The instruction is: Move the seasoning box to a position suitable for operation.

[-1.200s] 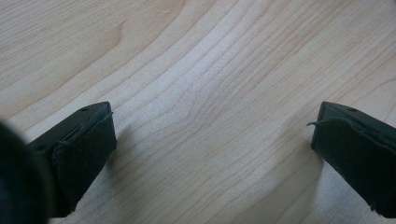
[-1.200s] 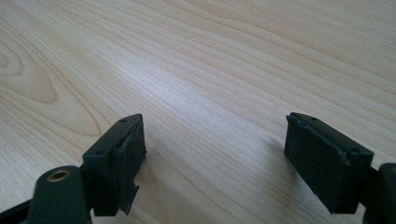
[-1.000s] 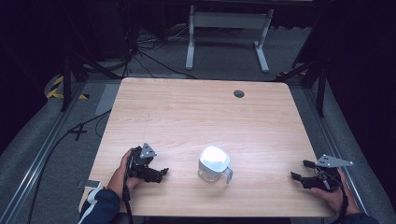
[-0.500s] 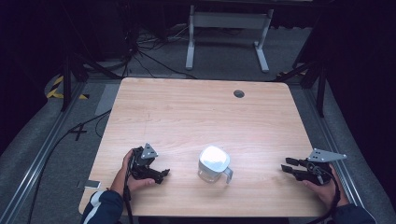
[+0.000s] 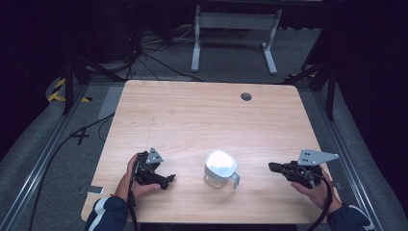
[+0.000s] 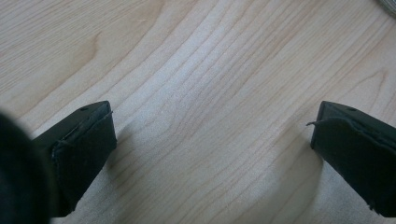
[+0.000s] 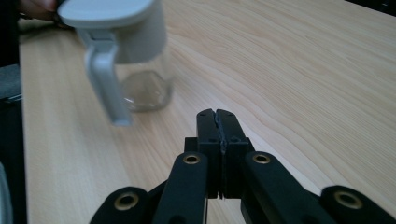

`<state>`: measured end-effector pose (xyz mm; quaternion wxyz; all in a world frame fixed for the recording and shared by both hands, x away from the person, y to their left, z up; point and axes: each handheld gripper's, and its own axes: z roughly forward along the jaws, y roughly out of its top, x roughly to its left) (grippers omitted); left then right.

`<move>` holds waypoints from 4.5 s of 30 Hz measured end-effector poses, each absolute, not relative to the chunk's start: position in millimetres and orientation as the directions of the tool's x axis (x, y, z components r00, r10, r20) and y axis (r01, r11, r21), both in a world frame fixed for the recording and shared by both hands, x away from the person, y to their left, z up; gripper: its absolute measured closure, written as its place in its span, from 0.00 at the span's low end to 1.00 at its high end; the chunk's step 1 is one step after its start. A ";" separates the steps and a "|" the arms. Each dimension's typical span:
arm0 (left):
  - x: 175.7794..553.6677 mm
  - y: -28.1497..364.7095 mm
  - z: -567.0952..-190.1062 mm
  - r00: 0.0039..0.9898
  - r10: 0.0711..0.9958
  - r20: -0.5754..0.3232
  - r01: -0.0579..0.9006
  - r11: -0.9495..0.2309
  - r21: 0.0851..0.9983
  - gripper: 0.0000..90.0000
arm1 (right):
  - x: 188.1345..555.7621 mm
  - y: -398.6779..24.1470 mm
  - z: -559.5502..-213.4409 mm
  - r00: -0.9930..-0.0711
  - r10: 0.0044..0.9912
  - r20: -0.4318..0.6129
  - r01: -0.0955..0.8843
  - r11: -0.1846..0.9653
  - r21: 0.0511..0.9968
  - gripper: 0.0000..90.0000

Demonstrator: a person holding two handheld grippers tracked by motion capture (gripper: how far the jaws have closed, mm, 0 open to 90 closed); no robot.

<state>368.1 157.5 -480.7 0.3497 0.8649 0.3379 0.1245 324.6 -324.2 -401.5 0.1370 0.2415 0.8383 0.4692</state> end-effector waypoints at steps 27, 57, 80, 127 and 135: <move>368.2 157.6 -480.7 0.742 0.670 -0.020 0.496 -0.528 0.689 0.00 | 329.3 -220.7 -375.8 -0.940 0.335 -0.070 0.112 0.494 0.863 1.00; 351.6 120.5 -428.4 0.811 0.584 0.043 0.316 -0.498 0.808 0.57 | 324.7 -217.2 -376.4 -0.937 0.337 -0.088 0.098 0.498 0.862 1.00; 345.7 84.5 -410.2 0.859 0.508 0.057 0.245 -0.508 0.826 0.78 | 319.8 -216.2 -376.0 -0.939 0.331 -0.096 0.090 0.504 0.859 1.00; 347.8 73.4 -414.0 0.867 0.494 0.065 0.241 -0.530 0.813 0.77 | 318.4 -210.5 -373.1 -0.932 0.344 -0.112 0.093 0.527 0.845 1.00; 348.2 73.3 -413.6 0.864 0.499 0.069 0.240 -0.529 0.814 0.75 | 321.1 -210.7 -373.3 -0.927 0.358 -0.113 0.100 0.524 0.846 1.00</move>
